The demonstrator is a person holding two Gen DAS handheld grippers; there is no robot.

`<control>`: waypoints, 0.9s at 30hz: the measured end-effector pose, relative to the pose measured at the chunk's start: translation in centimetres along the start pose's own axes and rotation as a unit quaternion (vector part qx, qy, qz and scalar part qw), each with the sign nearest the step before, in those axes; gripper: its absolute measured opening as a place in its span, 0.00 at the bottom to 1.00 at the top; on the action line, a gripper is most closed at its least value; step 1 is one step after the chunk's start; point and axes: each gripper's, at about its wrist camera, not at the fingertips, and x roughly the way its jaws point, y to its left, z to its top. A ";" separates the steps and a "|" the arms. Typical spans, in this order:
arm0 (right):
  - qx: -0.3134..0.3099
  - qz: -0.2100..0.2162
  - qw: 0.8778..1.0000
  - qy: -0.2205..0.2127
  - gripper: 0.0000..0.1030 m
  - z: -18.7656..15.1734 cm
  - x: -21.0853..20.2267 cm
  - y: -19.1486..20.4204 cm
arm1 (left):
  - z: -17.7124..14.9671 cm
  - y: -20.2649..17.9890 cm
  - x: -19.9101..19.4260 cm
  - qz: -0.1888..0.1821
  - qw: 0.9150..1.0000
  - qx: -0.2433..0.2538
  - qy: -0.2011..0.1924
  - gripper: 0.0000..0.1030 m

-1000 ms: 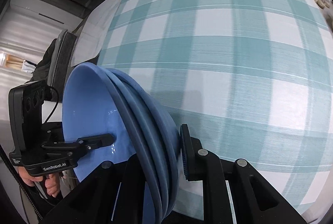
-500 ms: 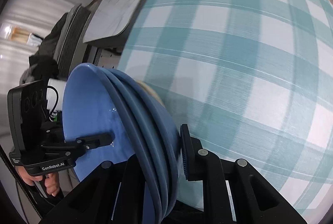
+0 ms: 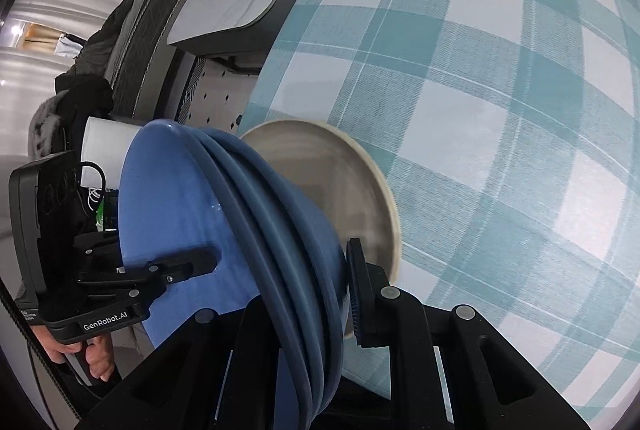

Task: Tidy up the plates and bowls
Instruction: 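Lower the nested blue bowls onto the stack of cream plates with both grippers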

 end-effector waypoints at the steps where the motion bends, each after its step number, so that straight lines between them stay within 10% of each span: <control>1: 0.000 0.000 1.000 0.002 0.12 0.1 0.3 0.0 | -0.1 0.3 0.0 -0.001 1.000 -0.003 0.000 0.19; 27: -0.019 -0.008 1.000 0.020 0.14 -0.2 1.8 0.0 | -0.1 1.6 1.0 0.013 1.000 -0.011 -0.002 0.19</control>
